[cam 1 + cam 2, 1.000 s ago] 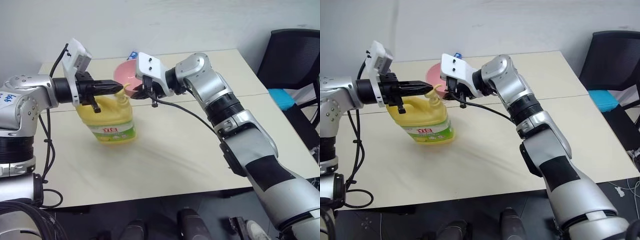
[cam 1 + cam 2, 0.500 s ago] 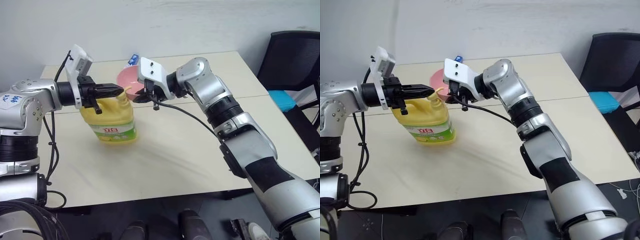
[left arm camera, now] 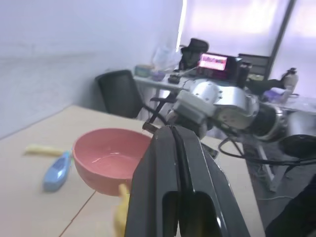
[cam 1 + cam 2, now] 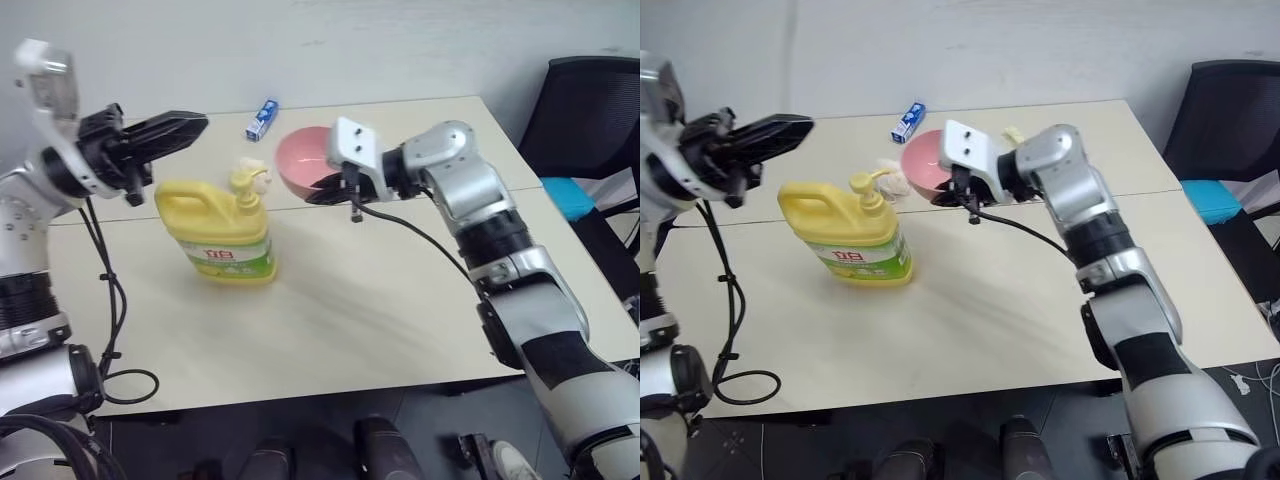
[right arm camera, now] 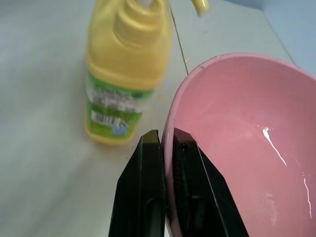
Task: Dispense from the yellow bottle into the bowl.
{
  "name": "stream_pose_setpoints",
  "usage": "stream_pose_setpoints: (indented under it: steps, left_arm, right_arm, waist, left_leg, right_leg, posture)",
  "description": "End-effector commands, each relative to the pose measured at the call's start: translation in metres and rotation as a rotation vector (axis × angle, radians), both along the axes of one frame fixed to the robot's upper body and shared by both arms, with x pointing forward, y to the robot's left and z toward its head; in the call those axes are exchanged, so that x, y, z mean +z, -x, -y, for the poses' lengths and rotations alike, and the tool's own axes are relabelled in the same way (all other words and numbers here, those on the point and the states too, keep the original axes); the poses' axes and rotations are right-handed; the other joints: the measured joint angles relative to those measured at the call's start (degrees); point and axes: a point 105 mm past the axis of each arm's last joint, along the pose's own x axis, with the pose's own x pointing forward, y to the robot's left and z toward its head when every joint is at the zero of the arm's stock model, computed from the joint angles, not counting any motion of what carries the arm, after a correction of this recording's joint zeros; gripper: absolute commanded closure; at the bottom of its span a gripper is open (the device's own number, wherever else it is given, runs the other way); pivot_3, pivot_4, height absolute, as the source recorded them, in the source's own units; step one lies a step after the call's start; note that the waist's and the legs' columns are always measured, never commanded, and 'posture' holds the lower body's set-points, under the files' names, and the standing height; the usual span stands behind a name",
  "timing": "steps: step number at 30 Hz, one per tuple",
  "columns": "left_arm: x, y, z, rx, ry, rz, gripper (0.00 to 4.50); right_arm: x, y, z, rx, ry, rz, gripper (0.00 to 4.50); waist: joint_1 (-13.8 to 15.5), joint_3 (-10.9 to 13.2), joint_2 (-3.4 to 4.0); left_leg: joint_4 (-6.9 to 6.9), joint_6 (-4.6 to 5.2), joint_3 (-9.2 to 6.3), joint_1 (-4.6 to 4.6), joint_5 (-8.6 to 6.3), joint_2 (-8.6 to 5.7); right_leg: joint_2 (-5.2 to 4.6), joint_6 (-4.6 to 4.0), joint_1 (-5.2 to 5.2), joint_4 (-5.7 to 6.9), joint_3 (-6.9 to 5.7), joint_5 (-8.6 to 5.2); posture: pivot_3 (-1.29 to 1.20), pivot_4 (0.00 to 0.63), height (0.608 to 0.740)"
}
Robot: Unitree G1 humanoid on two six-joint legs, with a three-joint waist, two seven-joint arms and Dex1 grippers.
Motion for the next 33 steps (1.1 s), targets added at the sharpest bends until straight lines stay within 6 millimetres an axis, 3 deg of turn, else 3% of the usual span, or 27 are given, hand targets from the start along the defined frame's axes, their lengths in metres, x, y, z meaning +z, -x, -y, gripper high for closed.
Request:
stream_pose_setpoints:
  steps: [1,5,8,12,15,16,21,28,30,33]
  left_arm:
    - [-0.013,0.020,0.001,-0.051,-0.067,0.001,4.48]
    - [-0.069,0.032,-0.015,0.027,-0.186,-0.120,4.48]
    - [-0.102,0.029,-0.027,0.134,-0.239,-0.129,4.48]
    - [-0.138,0.023,-0.034,0.237,-0.264,-0.098,4.48]
    - [-0.160,0.022,-0.033,0.270,-0.257,-0.129,3.90]
    - [-0.167,0.020,-0.033,0.283,-0.265,-0.124,3.59]
    - [-0.186,0.022,-0.033,0.299,-0.300,-0.127,2.14]
    - [-0.208,0.043,-0.045,0.334,-0.421,-0.053,0.00]
    - [-0.217,0.051,-0.047,0.351,-0.467,-0.038,0.00]
    - [-0.227,0.058,-0.051,0.381,-0.509,-0.043,0.00]
  right_arm:
    - [0.007,0.021,0.020,0.018,-0.033,0.022,4.50]
    - [-0.057,0.053,0.074,-0.043,0.043,-0.090,4.50]
    - [-0.096,0.069,0.106,-0.099,0.080,-0.133,4.50]
    - [-0.125,0.071,0.134,-0.185,0.067,-0.146,4.50]
    - [-0.143,0.069,0.150,-0.252,0.043,-0.176,4.50]
    - [-0.147,0.070,0.153,-0.246,0.033,-0.175,4.19]
    - [-0.149,0.071,0.161,-0.240,-0.044,-0.122,2.58]
    - [-0.105,0.106,0.161,-0.175,-0.269,-0.006,0.15]
    - [-0.104,0.125,0.158,-0.153,-0.290,0.001,0.03]
    - [-0.118,0.149,0.157,-0.153,-0.284,-0.029,0.03]
  waist:
    - [0.25,0.00,-0.01]
    - [0.71,0.01,-0.03]
    - [1.64,0.41,-0.10]
    - [2.54,0.59,-0.08]
    - [3.38,0.60,-0.09]
    - [3.55,0.60,-0.09]
    - [3.93,0.61,-0.10]
    - [3.97,0.62,-0.08]
    - [4.05,0.62,-0.09]
    - [4.64,0.66,-0.12]
  left_leg:
    - [0.00,0.01,0.00,-0.01,0.00,0.00]
    - [-0.01,0.02,-0.02,0.00,-0.03,0.01]
    - [-0.10,0.07,0.06,0.04,-0.06,-0.02]
    - [0.04,0.10,0.45,0.19,-0.05,0.04]
    - [0.07,0.10,0.49,0.38,-0.05,0.09]
    - [0.07,0.10,0.48,0.37,-0.05,0.09]
    - [0.08,0.16,0.32,0.45,-0.08,0.07]
    - [-0.03,0.22,0.32,0.60,-0.12,0.09]
    - [-0.17,0.23,0.34,0.75,-0.13,0.11]
    - [-0.37,0.29,0.35,1.06,-0.17,0.14]
  right_leg:
    - [0.00,0.00,0.00,-0.03,0.02,0.00]
    - [0.00,0.00,0.05,-0.13,0.10,0.00]
    - [-0.01,0.00,0.09,-0.31,0.10,0.00]
    - [0.03,0.05,0.19,-0.44,0.12,0.09]
    - [0.08,0.04,0.37,-0.43,0.13,0.11]
    - [0.10,0.04,0.37,-0.45,0.13,0.11]
    - [0.09,0.12,0.71,-0.79,0.00,0.18]
    - [0.07,0.13,0.87,-0.93,0.01,0.19]
    - [0.08,0.13,0.99,-1.01,0.03,0.19]
    - [0.09,0.13,1.32,-1.18,0.03,0.19]
  posture:
    - [0.00,0.150,0.740]
    - [0.00,0.150,0.740]
    - [0.00,0.150,0.740]
    - [0.00,0.150,0.740]
    - [0.00,0.150,0.740]
    - [0.00,0.150,0.740]
    - [0.00,0.150,0.740]
    - [0.00,0.150,0.740]
    - [0.00,0.150,0.740]
    - [0.00,0.150,0.740]
